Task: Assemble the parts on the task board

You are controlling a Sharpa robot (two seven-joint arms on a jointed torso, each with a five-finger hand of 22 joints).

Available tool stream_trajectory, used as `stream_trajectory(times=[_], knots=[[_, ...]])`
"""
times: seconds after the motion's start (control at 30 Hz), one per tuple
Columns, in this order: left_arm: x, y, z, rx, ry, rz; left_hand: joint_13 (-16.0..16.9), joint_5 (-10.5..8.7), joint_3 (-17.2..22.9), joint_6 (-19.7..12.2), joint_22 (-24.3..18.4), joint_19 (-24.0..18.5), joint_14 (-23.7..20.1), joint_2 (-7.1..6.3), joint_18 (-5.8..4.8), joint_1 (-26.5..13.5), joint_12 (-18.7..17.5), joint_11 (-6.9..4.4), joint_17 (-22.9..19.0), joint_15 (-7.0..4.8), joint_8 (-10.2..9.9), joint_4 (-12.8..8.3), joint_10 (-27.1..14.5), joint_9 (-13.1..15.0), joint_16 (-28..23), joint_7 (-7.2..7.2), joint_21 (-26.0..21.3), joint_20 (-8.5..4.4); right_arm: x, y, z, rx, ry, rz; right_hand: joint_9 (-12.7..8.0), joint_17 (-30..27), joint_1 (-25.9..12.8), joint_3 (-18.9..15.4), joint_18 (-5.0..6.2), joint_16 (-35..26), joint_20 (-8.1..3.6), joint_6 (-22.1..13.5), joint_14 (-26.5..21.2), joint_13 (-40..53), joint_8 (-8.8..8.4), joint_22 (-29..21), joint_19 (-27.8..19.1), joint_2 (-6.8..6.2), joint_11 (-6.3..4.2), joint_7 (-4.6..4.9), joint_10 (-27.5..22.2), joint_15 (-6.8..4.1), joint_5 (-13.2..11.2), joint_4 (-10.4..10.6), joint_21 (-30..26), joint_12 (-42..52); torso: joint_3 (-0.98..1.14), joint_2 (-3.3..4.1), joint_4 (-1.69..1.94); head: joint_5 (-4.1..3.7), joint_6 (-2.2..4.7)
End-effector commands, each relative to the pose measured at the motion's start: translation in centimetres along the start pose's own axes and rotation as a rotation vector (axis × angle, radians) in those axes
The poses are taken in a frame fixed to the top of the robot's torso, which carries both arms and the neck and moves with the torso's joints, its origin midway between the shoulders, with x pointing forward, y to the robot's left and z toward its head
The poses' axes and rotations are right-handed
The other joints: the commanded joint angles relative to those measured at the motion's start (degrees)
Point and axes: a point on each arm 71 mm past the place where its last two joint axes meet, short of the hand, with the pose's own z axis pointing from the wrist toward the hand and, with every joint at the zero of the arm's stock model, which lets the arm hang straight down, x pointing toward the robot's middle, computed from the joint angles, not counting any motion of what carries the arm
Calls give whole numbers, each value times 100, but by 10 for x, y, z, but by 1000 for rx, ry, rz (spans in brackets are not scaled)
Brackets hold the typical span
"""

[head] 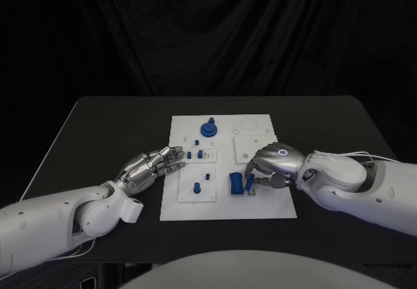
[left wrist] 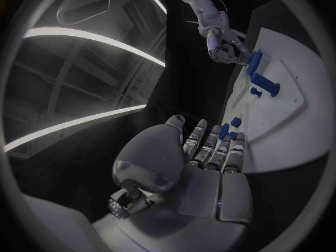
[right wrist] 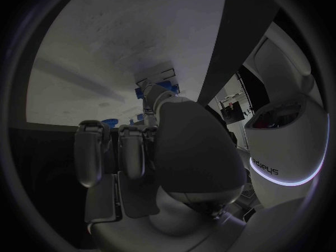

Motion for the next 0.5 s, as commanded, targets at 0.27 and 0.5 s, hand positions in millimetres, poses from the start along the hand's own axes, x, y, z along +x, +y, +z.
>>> stream_trajectory(times=[0.27,0.5], knots=[[1,0,0,6,7,-11,4,5,34,44,11,49,47,3,-78,-8,20,11,7,-9,39,13,40,8,33,181,39,-15,3,-2,2,1,47,-18,-69,1292,58,92,-24,34,-63,-117,546,1508,-130,1363,393,14,-64,-6,596,-72,58,-28,39,16,0,-8,2,5,-1],[1,0,0,5,7,-11,4,5,34,44,11,49,47,3,-78,-8,20,11,7,-9,39,13,40,8,33,181,39,-15,5,-4,3,11,62,-19,-144,1292,49,141,-20,34,-117,-219,546,1508,-266,1358,386,7,-148,-51,596,-135,63,-44,27,16,-3,-7,1,5,-1]])
